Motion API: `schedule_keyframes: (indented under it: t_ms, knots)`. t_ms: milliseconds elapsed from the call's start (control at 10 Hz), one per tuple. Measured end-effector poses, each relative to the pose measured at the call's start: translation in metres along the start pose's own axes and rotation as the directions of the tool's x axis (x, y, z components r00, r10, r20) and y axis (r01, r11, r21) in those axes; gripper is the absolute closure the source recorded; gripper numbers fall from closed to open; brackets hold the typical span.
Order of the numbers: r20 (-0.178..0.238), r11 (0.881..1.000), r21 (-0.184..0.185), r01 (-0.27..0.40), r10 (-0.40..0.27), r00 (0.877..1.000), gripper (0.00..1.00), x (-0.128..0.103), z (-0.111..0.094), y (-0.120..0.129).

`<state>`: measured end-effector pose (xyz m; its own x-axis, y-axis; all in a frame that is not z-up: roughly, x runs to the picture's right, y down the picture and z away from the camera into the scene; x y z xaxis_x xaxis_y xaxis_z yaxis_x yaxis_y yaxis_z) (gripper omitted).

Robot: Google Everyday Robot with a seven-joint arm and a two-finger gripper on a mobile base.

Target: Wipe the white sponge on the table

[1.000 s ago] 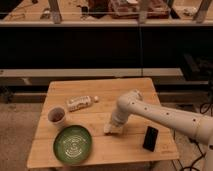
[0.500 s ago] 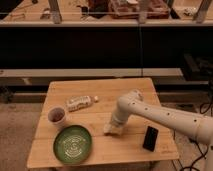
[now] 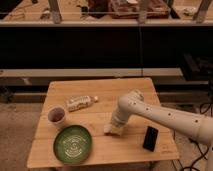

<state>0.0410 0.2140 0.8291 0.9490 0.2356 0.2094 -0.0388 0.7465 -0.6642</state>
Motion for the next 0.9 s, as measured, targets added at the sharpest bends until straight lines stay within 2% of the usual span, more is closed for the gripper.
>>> schedule_keyframes:
  t_ms: [300,700,900]
  knots:
    - [0.007,1.000,0.000,0.001,-0.001,1.000,0.97,-0.001,-0.007,0.005]
    - [0.036,0.999,-0.036,-0.005,0.006,0.999,0.97,0.012,-0.017,0.041]
    - [0.029,0.998,-0.051,-0.029,0.030,0.999,0.97,0.027,-0.018,0.048]
